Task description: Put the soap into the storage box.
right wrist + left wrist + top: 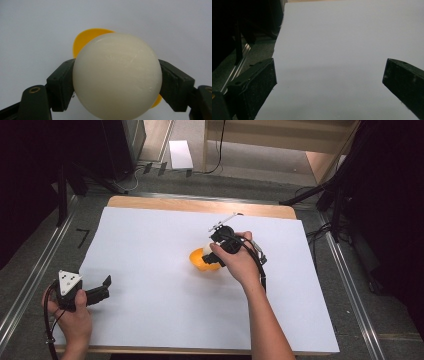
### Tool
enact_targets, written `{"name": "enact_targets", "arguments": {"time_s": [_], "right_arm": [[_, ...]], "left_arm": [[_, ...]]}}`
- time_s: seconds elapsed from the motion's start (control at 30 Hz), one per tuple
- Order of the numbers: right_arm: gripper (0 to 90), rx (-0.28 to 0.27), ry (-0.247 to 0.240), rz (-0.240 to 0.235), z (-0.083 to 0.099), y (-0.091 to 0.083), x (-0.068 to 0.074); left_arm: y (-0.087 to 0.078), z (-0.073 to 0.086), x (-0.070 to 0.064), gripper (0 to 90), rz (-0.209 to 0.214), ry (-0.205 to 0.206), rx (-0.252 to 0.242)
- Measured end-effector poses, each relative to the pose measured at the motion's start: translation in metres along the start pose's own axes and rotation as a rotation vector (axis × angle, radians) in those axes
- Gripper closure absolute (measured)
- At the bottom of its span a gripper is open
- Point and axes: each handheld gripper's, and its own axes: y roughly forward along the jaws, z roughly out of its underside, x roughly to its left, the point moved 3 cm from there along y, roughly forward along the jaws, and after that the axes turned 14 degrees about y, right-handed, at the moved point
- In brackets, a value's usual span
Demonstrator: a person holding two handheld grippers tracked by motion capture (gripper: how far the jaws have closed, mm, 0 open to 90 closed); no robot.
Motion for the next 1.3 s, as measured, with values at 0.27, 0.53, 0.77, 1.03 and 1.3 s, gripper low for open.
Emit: {"name": "enact_targets", "arguments": {"time_s": [0.27,0.53,0.77,1.03,1.3], "right_arm": [[23.9,0.018,0.011,0.006,0.0,0.01,-0.001],[23.9,0.028,0.026,0.015,0.001,0.018,-0.004],[23.9,0.046,0.029,0.021,0.001,0.024,-0.003],[23.9,0.061,0.029,0.021,0.002,0.028,-0.004],[27.7,0.048,0.049,0.017,0.001,0.027,-0.006]], "left_arm": [[0.0,0.0,0.0,0.0,0.0,0.005,0.004],[0.0,0.0,0.0,0.0,0.001,0.003,0.003],[0.0,0.0,0.0,0.0,0.002,0.0,0.006],[0.0,0.0,0.001,0.0,0.005,-0.001,0.006],[0.0,0.0,0.0,0.0,0.005,-0.002,0.007]]}}
